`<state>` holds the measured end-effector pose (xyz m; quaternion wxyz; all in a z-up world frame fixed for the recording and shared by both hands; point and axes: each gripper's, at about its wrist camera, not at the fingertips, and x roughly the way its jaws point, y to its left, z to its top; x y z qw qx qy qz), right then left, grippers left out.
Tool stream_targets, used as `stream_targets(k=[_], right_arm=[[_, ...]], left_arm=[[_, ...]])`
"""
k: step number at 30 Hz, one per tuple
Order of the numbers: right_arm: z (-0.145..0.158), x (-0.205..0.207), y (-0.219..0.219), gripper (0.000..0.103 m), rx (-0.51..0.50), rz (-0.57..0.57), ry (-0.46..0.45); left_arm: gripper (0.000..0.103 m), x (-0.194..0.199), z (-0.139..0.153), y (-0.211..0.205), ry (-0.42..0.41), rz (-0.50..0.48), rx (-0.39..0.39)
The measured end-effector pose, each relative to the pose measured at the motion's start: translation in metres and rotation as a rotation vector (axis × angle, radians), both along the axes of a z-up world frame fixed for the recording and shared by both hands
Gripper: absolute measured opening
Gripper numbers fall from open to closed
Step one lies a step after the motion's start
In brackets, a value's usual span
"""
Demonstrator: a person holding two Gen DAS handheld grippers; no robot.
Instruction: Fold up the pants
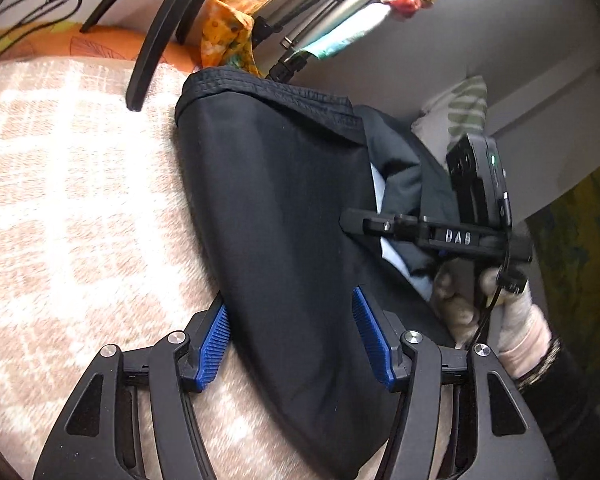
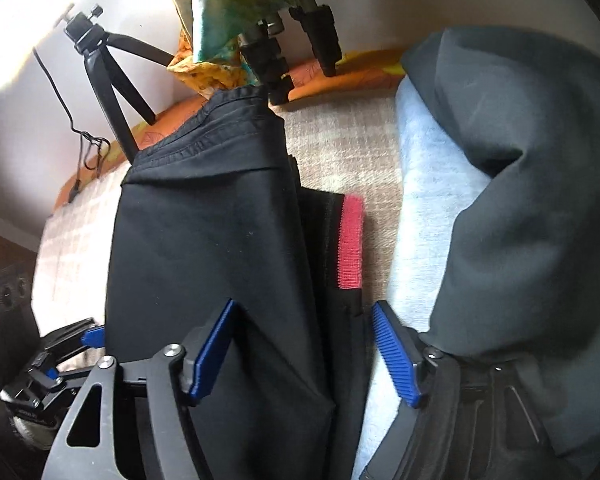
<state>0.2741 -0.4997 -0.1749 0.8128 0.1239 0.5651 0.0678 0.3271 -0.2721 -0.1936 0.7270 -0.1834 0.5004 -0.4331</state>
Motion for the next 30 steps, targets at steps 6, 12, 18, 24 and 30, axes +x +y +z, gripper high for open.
stream_targets(k=[6,12,18,24,30], right_arm=[[0.000,-0.012,-0.007,0.054,0.061,0.025,-0.042],[0.007,-0.033,-0.023,0.034,0.110,-0.026,-0.101],[0.030,-0.046,-0.012,0.021,0.116,-0.036,-0.158],[0.054,-0.064,0.003,0.017,0.069,-0.012,-0.209],[0.077,-0.075,0.005,0.012,0.063,-0.007,-0.269]], left_arm=[[0.059,0.005,0.002,-0.007,0.003,0.011,-0.027],[0.048,0.009,-0.001,-0.012,0.021,0.027,-0.078],[0.021,0.006,0.000,-0.010,-0.004,0.051,-0.074],[0.019,-0.007,0.020,-0.007,-0.070,0.039,-0.057],[0.017,-0.022,0.051,-0.014,-0.170,-0.006,-0.029]])
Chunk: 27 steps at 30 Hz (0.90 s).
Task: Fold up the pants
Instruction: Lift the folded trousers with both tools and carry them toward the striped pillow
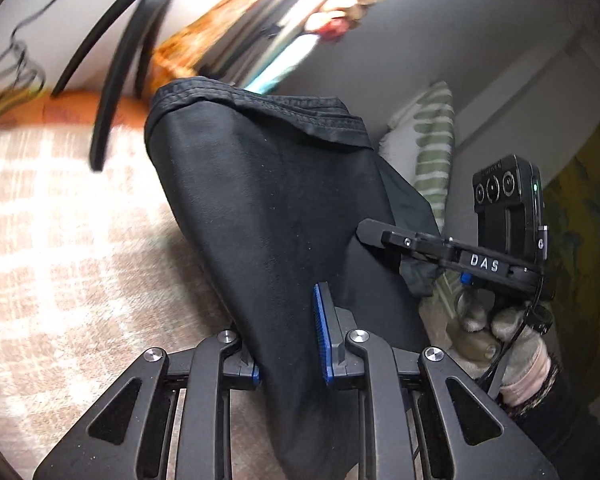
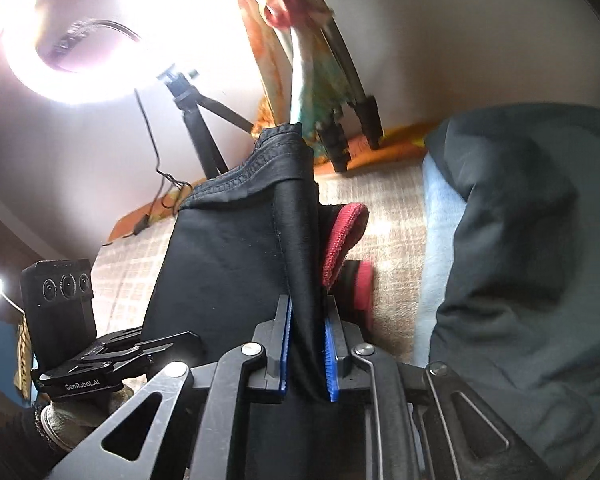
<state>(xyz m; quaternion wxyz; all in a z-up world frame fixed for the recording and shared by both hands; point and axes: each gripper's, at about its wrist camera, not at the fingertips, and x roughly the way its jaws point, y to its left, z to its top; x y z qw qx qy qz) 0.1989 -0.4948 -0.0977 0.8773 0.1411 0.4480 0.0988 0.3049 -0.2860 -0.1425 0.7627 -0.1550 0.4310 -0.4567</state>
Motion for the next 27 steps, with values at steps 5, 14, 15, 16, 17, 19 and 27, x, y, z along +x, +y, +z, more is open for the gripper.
stream_targets(k=[5,14,15,16,17,19,27], right_arm=[[0.020,-0.011,-0.005,0.012,0.002,-0.020,-0.035],[0.070,-0.056,-0.043,0.012,0.019,-0.074,-0.128],[0.075,-0.063,-0.048,0.012,0.014,-0.079,-0.136],[0.081,-0.067,-0.053,0.012,0.003,-0.087,-0.145],[0.087,-0.071,-0.059,0.012,-0.009,-0.095,-0.153],[0.098,-0.079,-0.070,0.012,-0.026,-0.115,-0.167],[0.134,-0.092,-0.118,0.012,-0.094,-0.195,-0.209]], left_arm=[[0.015,-0.013,0.020,-0.014,-0.059,-0.026,0.007],[0.015,-0.033,0.071,-0.057,-0.161,-0.109,-0.043],[0.015,-0.033,0.075,-0.064,-0.168,-0.120,-0.045],[0.015,-0.033,0.079,-0.071,-0.177,-0.132,-0.049],[0.015,-0.033,0.082,-0.077,-0.183,-0.141,-0.052],[0.015,-0.030,0.088,-0.096,-0.191,-0.159,-0.062],[0.015,-0.020,0.104,-0.156,-0.218,-0.217,-0.093]])
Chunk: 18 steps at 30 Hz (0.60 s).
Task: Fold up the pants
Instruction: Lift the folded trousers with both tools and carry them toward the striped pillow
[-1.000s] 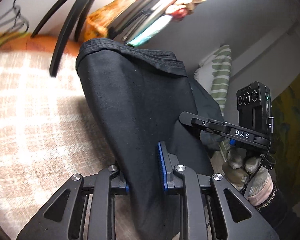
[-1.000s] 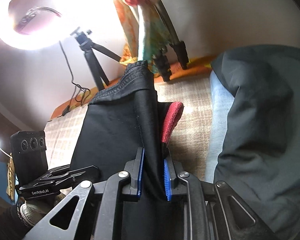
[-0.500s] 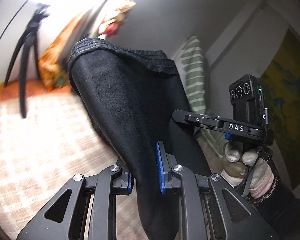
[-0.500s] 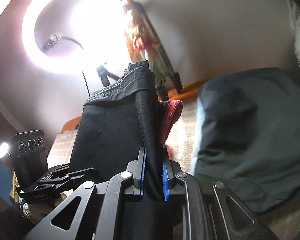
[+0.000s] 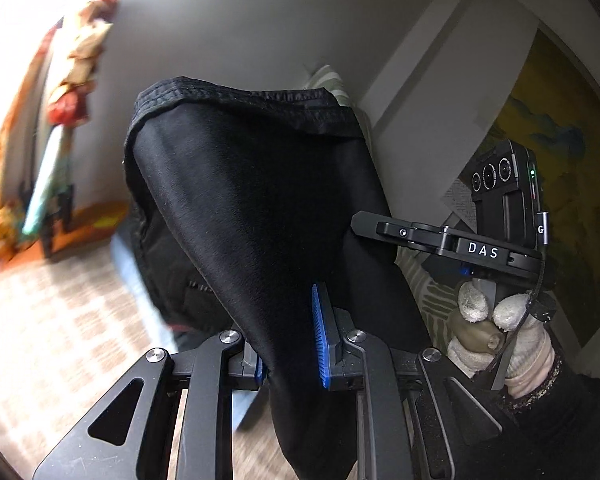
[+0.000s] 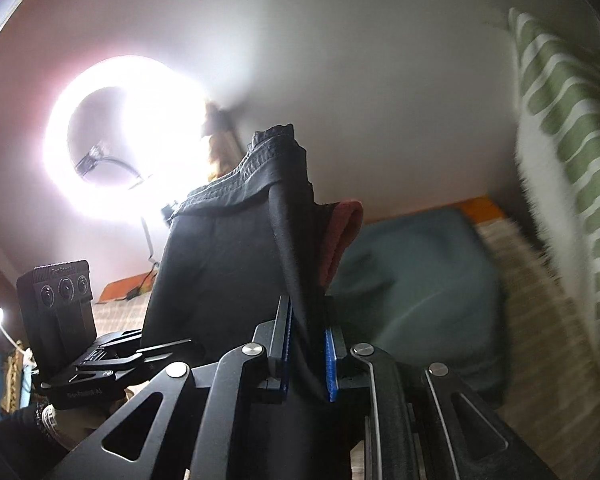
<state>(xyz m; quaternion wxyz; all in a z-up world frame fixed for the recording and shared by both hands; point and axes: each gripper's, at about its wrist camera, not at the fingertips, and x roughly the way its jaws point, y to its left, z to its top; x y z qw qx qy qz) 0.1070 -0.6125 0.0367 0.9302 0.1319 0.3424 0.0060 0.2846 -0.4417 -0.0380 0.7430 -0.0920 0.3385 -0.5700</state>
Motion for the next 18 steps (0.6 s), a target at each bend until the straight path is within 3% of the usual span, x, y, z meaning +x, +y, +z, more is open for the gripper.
stream_targets(k=[10,14,18], right_arm=[[0.016,0.032,-0.047,0.012,-0.094,-0.075,0.001],[0.004,0.048,-0.063,0.012,-0.061,-0.095,0.012],[0.011,0.039,-0.065,0.012,-0.045,-0.099,-0.013]], left_arm=[[0.015,0.024,0.005,-0.057,-0.019,-0.012,-0.001],[0.015,0.035,0.000,-0.066,0.030,-0.016,-0.003],[0.015,0.034,0.014,-0.070,0.058,-0.047,-0.024]])
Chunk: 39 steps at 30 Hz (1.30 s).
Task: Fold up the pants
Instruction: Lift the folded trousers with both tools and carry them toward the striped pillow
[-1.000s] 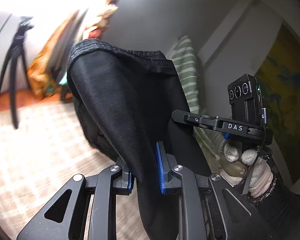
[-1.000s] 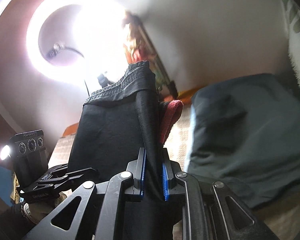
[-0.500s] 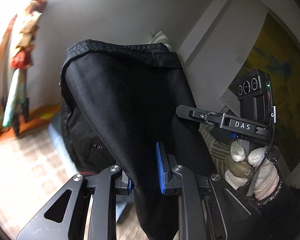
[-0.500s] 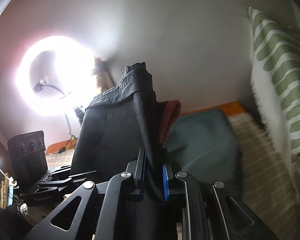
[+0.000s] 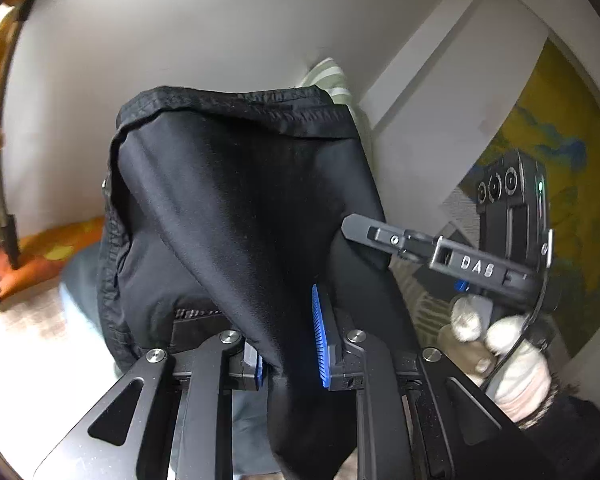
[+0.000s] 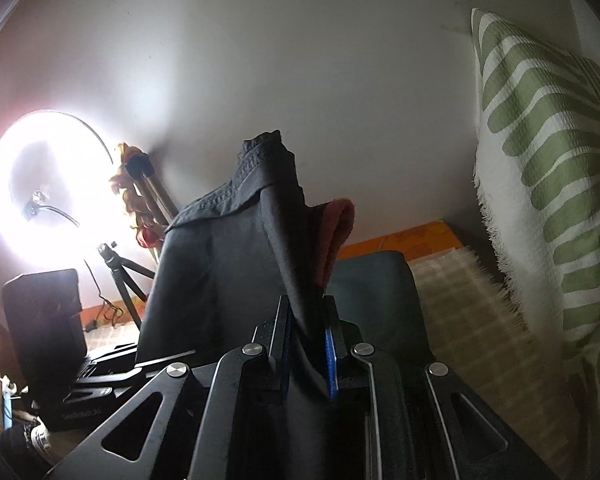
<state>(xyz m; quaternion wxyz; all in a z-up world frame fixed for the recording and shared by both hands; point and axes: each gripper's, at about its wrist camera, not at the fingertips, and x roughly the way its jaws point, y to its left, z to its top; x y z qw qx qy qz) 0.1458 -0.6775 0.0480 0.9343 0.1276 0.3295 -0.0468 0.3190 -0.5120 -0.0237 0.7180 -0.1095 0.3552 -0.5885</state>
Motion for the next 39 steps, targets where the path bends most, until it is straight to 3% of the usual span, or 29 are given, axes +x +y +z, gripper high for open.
stream_targets(k=[6,9,12,15,19,22,25,31,35,39], right_arm=[[0.057,-0.031,-0.017,0.012,-0.036,-0.072,-0.089],[0.081,-0.038,-0.023,0.012,-0.078,-0.091,-0.110],[0.091,-0.034,-0.022,0.012,-0.117,-0.074,-0.108],[0.068,-0.014,-0.020,0.012,-0.104,-0.040,-0.047],[-0.010,0.032,-0.018,0.012,-0.016,0.011,0.078],[-0.058,0.059,-0.015,0.012,0.024,0.039,0.152],[-0.084,0.074,-0.012,0.012,0.042,0.054,0.194],[-0.098,0.078,-0.019,0.013,0.065,-0.014,0.198],[-0.111,0.078,-0.033,0.023,0.076,-0.087,0.221],[-0.113,0.074,-0.033,0.024,0.078,-0.113,0.211]], left_arm=[[0.015,-0.013,0.057,-0.026,-0.057,-0.087,-0.092],[0.015,-0.014,0.066,-0.032,-0.041,-0.107,-0.140],[0.015,-0.010,0.052,-0.030,-0.001,-0.103,-0.173],[0.015,0.000,0.009,-0.027,0.039,-0.066,-0.087],[0.015,0.013,-0.046,-0.015,0.094,0.005,0.043],[0.015,0.015,-0.070,-0.006,0.085,0.032,0.122],[0.015,0.014,-0.080,-0.002,0.055,0.043,0.176],[0.020,0.024,-0.091,0.008,0.061,0.081,0.216],[0.026,0.027,-0.109,0.020,0.095,0.107,0.268],[0.031,0.027,-0.109,0.017,0.062,0.134,0.298]])
